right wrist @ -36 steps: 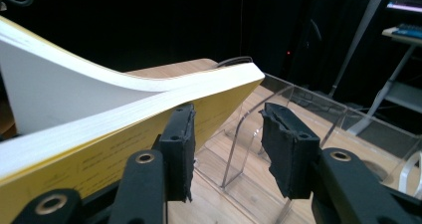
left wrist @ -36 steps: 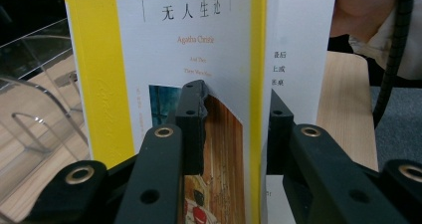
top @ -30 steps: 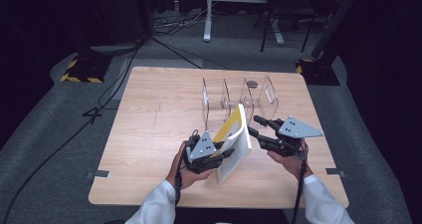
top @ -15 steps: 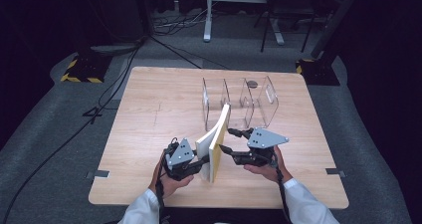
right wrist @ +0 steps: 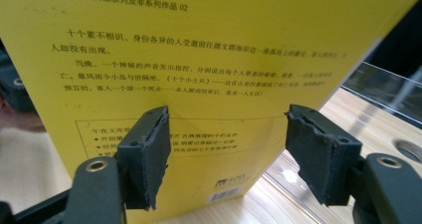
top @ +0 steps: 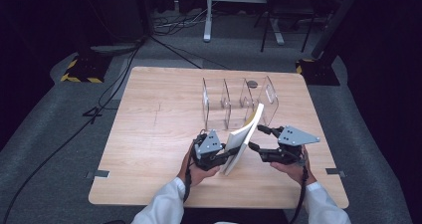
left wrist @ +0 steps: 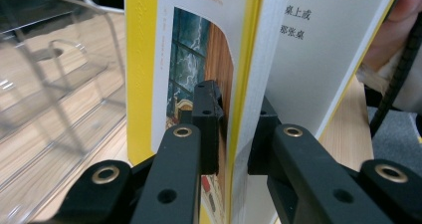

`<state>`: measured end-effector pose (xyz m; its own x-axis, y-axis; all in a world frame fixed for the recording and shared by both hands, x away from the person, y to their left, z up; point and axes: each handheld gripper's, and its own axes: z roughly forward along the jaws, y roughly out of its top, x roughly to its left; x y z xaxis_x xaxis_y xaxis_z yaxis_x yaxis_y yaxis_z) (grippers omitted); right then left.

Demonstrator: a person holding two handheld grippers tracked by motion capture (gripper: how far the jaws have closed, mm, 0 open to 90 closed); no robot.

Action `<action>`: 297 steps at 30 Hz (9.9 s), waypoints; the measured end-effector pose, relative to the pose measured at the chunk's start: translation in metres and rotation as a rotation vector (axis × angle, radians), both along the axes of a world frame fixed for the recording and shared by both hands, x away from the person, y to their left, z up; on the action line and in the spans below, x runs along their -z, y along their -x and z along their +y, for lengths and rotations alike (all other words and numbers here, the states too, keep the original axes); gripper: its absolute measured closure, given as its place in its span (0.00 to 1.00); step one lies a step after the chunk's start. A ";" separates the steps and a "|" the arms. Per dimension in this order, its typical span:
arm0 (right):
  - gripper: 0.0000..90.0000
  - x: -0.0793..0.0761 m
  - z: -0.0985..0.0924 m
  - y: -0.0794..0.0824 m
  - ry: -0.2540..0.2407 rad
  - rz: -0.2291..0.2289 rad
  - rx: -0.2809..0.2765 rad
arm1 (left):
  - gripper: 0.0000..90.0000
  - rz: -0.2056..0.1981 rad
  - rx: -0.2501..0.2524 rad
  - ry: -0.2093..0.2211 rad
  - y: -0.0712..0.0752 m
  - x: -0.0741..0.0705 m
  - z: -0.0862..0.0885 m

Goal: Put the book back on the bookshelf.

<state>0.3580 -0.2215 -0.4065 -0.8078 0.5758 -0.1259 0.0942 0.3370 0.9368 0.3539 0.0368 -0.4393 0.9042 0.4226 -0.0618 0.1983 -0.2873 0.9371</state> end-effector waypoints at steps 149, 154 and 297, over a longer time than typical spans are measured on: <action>0.85 0.029 -0.062 0.018 0.027 0.007 -0.006 | 0.21 0.159 -0.241 -0.305 0.019 0.043 0.113; 0.85 0.027 -0.067 0.019 0.024 -0.005 0.039 | 0.20 0.191 -0.316 -0.337 0.028 0.050 0.136; 0.85 -0.071 0.007 -0.099 -0.121 -0.169 0.453 | 0.18 0.239 -0.386 -0.396 0.028 0.065 0.147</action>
